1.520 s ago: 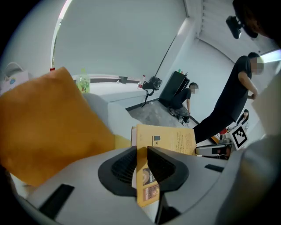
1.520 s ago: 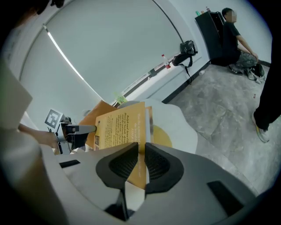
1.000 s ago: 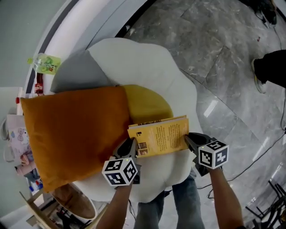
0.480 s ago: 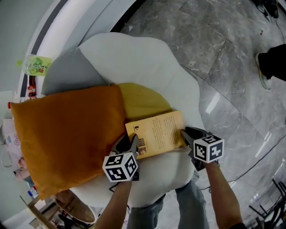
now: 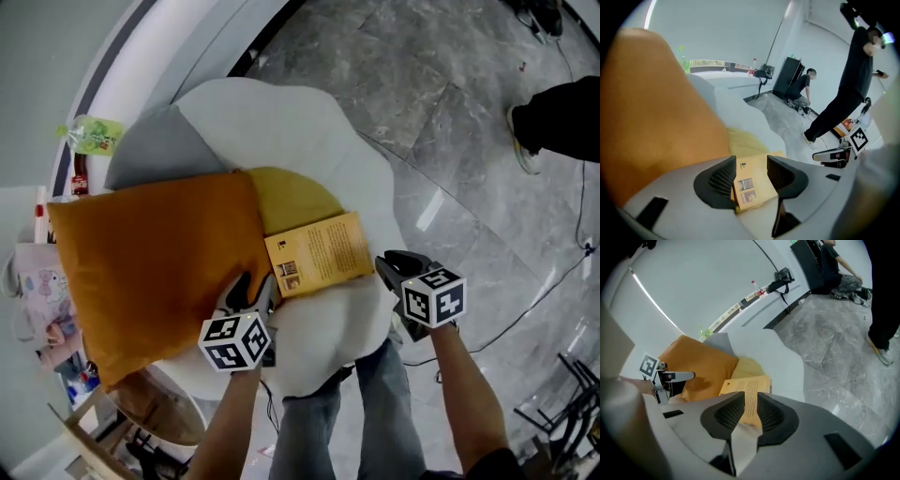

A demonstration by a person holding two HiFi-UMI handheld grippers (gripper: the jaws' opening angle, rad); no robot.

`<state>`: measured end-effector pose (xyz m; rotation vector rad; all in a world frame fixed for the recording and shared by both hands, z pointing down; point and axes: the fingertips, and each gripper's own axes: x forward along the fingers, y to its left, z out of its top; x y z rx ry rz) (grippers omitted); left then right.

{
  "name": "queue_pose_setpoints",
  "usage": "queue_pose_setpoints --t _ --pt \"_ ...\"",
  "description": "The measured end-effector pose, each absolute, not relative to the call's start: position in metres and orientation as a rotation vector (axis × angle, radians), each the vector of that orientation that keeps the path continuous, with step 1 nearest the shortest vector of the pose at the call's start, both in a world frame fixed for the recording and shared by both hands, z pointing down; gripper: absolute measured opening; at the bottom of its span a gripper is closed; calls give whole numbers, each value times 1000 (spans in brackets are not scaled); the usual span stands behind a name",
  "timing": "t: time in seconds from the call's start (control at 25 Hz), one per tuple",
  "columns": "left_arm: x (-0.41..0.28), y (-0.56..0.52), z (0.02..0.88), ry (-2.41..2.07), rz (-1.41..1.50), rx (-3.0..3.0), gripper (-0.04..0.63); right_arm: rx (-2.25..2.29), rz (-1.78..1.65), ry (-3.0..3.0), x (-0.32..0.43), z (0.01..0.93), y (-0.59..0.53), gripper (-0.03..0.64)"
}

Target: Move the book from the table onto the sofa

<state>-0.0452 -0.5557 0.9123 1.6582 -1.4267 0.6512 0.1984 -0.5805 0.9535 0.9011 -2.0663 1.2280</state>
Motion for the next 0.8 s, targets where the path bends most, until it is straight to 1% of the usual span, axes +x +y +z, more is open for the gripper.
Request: queue_pose_setpoints --t 0.12,0.28,0.36,0.48,0.6,0.64,0.8 --pt "-36 -564 847 -1404 605 1755 210 891 1199 -2130 199 882 -591 46" --pt "-23 -564 732 -1388 580 1981 202 863 1076 -2241 205 773 -595 20" --pt "-20 -554 673 -1395 527 2064 173 875 997 -2281 211 714 -591 17" --pt "-18 -539 589 -1439 387 2118 87 913 877 -2353 221 621 -592 15" --pt "-5 -511 507 -1425 325 2199 24 967 716 -2447 234 511 -579 15" --pt "-1 -499 479 -1417 316 2240 15 984 655 -2487 236 471 -573 15" --pt "16 -451 378 -1442 228 2319 14 1103 487 -2629 254 328 -543 15"
